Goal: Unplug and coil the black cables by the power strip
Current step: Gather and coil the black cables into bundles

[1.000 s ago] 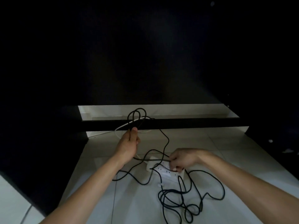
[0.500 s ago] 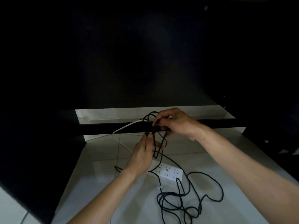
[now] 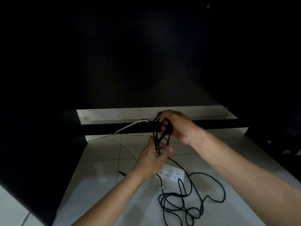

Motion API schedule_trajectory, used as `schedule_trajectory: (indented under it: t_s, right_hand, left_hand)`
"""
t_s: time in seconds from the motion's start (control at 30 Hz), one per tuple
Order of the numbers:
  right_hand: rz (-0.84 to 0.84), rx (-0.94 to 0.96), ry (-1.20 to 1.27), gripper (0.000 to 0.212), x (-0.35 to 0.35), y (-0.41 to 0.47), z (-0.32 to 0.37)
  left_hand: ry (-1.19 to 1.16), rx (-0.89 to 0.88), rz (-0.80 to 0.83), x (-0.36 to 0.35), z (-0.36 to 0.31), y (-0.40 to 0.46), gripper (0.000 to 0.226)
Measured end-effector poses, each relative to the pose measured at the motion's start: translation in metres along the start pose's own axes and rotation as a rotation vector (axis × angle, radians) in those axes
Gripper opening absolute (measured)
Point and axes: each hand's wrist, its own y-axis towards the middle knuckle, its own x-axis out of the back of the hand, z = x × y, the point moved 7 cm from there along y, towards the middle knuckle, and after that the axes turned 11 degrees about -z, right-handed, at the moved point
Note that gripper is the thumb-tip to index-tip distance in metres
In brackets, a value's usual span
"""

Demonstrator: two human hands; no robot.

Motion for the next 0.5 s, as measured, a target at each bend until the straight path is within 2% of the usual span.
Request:
schedule_trajectory:
  t_s: [0.13,0.23,0.37,0.5]
  right_hand:
    - [0.027,-0.019,0.128,0.012,-0.007,-0.004,0.004]
    - [0.039,-0.035,0.164,0.016,-0.009,-0.002,0.000]
    - [0.001,-0.014,0.149,0.021,-0.008,0.003,-0.004]
    - [-0.050,0.053,0.079,0.024,-0.004,0.008,-0.005]
  left_hand:
    - [0.043,-0.021,-0.008,0.002,0.001,0.002,0.051]
    - [0.101,-0.010,-0.026,0.003,0.001,0.004,0.024]
    - [0.102,-0.037,-0.046,0.010,-0.002,0.004,0.040]
    - [0.053,-0.058,-0.021,0.012,0.005,0.008,0.037]
